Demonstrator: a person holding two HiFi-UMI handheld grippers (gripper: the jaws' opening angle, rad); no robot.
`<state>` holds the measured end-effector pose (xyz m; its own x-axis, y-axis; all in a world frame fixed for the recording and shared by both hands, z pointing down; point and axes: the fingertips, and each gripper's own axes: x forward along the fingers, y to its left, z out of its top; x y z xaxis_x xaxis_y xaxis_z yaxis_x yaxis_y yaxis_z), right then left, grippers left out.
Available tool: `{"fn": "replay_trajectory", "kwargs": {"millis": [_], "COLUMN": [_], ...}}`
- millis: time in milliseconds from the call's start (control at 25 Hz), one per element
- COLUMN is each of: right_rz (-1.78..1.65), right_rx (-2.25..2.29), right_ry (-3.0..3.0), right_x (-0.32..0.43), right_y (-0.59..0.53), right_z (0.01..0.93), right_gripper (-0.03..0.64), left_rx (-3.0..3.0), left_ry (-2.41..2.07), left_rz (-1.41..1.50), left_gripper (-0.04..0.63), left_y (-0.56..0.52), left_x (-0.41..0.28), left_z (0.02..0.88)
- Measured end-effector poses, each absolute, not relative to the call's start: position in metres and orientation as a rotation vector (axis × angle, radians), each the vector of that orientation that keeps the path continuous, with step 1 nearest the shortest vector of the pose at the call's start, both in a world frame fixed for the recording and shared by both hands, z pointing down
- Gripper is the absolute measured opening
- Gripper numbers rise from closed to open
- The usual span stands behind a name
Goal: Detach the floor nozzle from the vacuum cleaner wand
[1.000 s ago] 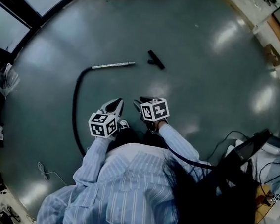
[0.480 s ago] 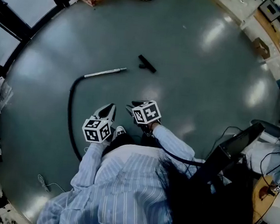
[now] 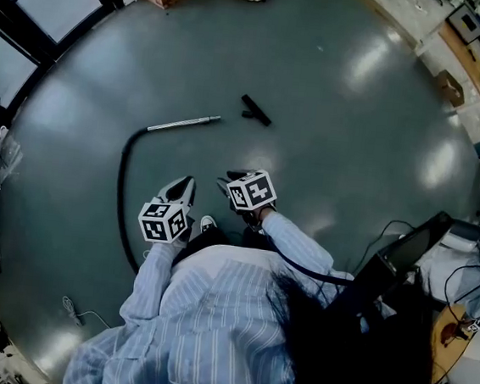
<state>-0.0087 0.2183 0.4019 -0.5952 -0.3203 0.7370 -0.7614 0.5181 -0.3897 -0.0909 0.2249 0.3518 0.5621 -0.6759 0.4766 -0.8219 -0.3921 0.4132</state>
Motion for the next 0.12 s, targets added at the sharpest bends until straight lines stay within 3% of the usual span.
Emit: {"fn": "replay_trajectory", "kwargs": {"millis": [120], "right_rz": [0.951], "right_rx": [0.877], "right_ry": [-2.155], "right_x": [-0.0128], "right_y": [0.2175], "right_z": [0.4029], "right_gripper": [0.143], "left_rx": [2.168], "left_ry": [-1.200], "left_rz": [0.300], "left_gripper": [0.011], "left_y": [0.2250], "left_x": [-0.0986], "left_z": [0.3540]}}
